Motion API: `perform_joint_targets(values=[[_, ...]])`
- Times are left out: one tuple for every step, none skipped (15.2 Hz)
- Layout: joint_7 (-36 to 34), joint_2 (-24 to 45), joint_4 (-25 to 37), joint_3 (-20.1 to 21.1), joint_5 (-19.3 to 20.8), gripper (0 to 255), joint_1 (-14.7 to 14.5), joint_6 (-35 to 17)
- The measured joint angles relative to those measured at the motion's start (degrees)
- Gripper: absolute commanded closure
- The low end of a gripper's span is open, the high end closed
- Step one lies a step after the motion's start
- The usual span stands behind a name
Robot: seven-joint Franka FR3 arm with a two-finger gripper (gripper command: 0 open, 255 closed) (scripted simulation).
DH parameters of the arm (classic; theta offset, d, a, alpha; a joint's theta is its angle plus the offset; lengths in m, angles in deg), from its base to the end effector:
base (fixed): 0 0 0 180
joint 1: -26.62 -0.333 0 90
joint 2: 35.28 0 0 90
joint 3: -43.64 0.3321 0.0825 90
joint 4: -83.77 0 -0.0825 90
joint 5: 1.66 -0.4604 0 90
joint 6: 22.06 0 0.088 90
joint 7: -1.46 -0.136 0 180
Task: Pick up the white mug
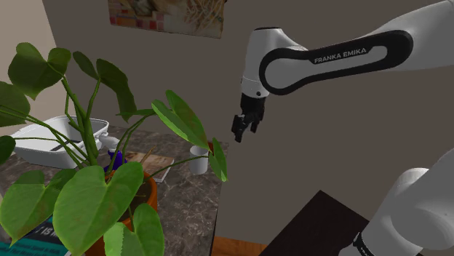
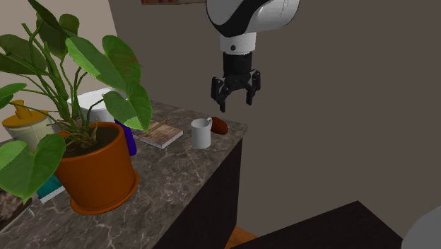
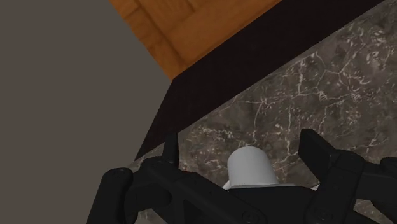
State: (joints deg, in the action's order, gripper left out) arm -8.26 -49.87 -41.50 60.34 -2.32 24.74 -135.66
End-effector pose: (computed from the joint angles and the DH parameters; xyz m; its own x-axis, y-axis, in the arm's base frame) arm 0.5219 0.1805 0.4524 0.9884 0.1435 0.0507 0.1408 -0.9886 0.0539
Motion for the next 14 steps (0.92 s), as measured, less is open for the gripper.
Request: perform_joint_targets(values=[[-1.0, 2.0, 0.6, 0.5, 0.4, 0, 0.0, -1.4], [-1.9, 4.3, 1.6, 0.9, 1.1, 0, 0.1, -2.6], [-2.8, 6.3, 3.0, 1.3, 1.7, 0, 0.1, -3.2], [-3.5, 8.3, 4.1, 1.6, 2.3, 0, 0.2, -4.1], [-4.8, 10.9, 5.6, 2.0, 3.2, 0, 0.1, -5.2], [-5.9, 13.2, 7.3, 2.4, 4.0, 0, -0.1, -5.6], [-6.8, 15.1, 8.3, 2.6, 4.7, 0, -0.3, -6.4], [-7.9, 16.7, 9.3, 2.8, 5.3, 0, -0.6, -7.0], [-9.1, 19.3, 11.2, 3.1, 6.4, 0, -1.0, -7.6], [-10.2, 21.8, 13.5, 3.2, 7.4, 0, -1.3, -7.7], [-11.2, 23.9, 15.0, 3.3, 8.2, 0, -1.7, -8.1], [-12.3, 26.4, 17.2, 3.3, 9.2, 0, -2.3, -8.3], [-13.0, 28.8, 19.7, 3.1, 10.0, 0, -2.7, -8.1], [-13.6, 31.1, 21.7, 2.9, 10.8, 0, -3.1, -8.4]])
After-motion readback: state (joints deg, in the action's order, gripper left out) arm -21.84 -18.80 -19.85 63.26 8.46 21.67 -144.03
